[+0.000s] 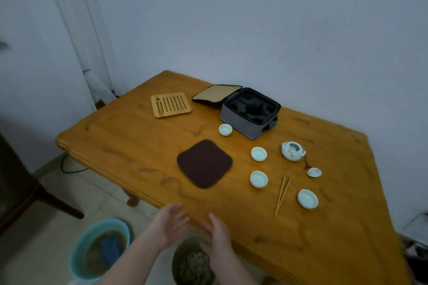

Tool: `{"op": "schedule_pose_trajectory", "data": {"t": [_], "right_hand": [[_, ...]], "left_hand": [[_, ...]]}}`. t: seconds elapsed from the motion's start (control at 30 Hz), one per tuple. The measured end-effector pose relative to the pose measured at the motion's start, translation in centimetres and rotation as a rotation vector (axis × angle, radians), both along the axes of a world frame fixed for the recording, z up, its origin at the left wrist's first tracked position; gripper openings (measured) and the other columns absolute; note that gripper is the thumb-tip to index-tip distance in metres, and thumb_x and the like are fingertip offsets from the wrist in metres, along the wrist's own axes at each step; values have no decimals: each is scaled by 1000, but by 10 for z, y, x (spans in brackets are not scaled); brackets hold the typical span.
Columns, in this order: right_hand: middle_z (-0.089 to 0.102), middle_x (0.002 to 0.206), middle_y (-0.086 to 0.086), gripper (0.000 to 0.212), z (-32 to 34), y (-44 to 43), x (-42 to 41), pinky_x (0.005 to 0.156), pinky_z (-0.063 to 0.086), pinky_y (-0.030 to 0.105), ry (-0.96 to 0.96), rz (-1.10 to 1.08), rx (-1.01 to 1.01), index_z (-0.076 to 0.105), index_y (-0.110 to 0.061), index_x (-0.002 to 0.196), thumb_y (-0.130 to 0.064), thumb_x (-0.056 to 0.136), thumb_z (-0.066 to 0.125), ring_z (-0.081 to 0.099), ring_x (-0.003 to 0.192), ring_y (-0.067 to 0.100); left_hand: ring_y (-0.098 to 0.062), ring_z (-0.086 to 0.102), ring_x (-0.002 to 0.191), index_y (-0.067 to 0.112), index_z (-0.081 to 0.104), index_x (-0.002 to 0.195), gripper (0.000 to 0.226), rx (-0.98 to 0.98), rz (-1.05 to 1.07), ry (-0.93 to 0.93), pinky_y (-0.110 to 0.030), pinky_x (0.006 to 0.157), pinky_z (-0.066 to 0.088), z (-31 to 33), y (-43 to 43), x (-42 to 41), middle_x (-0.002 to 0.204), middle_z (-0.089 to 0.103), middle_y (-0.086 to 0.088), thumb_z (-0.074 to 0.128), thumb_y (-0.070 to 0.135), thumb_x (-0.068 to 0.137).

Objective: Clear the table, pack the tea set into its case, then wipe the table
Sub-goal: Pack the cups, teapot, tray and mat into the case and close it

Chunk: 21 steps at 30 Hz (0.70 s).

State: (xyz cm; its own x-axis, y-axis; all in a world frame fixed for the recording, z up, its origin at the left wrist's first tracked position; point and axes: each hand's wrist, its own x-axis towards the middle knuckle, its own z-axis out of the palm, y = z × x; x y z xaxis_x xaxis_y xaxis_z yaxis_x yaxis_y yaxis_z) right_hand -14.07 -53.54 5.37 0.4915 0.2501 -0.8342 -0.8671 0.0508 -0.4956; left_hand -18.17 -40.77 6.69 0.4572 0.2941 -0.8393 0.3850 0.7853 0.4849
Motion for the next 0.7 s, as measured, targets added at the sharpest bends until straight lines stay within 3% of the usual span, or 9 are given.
{"op": "schedule_pose_trajectory", "data": {"t": [0.1,0.3,0.47,0.7], "right_hand": [[66,112,13,24,16,-8,28,97,44,48,-62,-70,35,53,-19,119,-27,97,56,57,109,32],[67,109,16,27,9,-27,84,92,48,49,-96,-140,51,54,-14,122,-25,98,54,61,101,33],[69,105,21,22,-7,-29,124,87,52,48,-100,-175,61,59,-9,117,-20,98,55,63,100,36],[71,98,20,14,-1,-9,176,81,57,44,-208,-116,-21,63,-11,109,-16,97,57,68,95,35]], "left_hand": [[-26,54,121,14,57,124,32,5,-60,-61,-39,104,35,10,13,18,119,64,-6,38,28,102],[-20,60,99,13,60,119,23,107,-130,-45,-36,96,41,1,32,64,97,69,-3,56,18,96],[-19,65,86,13,66,109,23,223,-78,-55,-30,70,51,-7,41,109,93,70,-8,70,11,86],[-21,65,94,16,68,105,18,322,-78,-76,-33,83,52,-4,68,154,101,70,-8,69,10,87]]}}
